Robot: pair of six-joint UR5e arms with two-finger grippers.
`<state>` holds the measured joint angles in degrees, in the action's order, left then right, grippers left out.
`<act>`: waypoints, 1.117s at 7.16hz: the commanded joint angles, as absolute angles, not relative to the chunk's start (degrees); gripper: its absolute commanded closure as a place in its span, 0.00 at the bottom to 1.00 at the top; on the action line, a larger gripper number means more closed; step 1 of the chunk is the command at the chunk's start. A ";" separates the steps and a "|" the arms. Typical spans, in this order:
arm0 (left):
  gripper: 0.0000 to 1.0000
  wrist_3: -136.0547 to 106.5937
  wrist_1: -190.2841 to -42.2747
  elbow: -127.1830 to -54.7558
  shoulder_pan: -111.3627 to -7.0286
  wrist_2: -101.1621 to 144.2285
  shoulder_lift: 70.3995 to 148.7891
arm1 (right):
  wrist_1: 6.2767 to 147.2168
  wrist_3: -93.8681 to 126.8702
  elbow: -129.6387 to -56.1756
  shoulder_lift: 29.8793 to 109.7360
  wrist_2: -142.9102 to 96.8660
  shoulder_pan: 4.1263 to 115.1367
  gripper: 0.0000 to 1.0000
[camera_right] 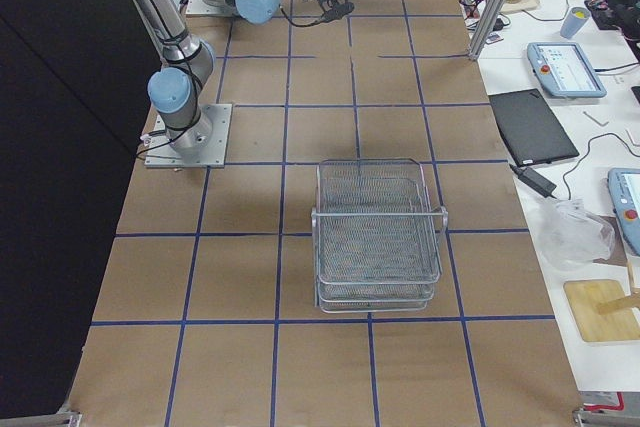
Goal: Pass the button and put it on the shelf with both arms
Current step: 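Lift the button toward table center with left gripper while right gripper rotates upward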
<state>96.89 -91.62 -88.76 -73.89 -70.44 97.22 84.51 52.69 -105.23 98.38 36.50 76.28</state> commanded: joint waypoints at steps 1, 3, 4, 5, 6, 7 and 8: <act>0.83 89.74 -90.62 -89.91 -79.28 -70.40 95.54 | 84.02 55.11 -105.47 96.33 33.05 74.88 0.00; 0.83 82.71 -88.42 -90.18 -84.29 -70.49 94.66 | 84.20 55.11 -109.07 96.15 22.41 74.79 0.00; 0.83 80.33 -85.96 -90.18 -85.87 -70.40 94.75 | 84.55 55.02 -110.39 96.15 20.83 74.79 0.00; 0.83 74.53 -84.90 -90.09 -87.71 -70.31 95.01 | 84.64 55.20 -110.39 96.06 18.63 74.79 0.00; 0.83 70.31 -80.86 -90.18 -90.97 -70.84 95.10 | 84.64 55.90 -110.30 94.92 16.35 74.79 0.00; 0.83 66.36 -78.57 -90.09 -92.55 -70.84 95.89 | 84.99 58.71 -110.04 93.34 14.06 74.79 0.00; 0.83 64.60 -78.49 -90.00 -93.34 -70.75 96.15 | 85.17 60.82 -110.04 92.37 14.33 74.97 0.00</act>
<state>67.78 -79.75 -90.09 -91.85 -70.76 95.71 84.92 58.31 -110.11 93.71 15.20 74.84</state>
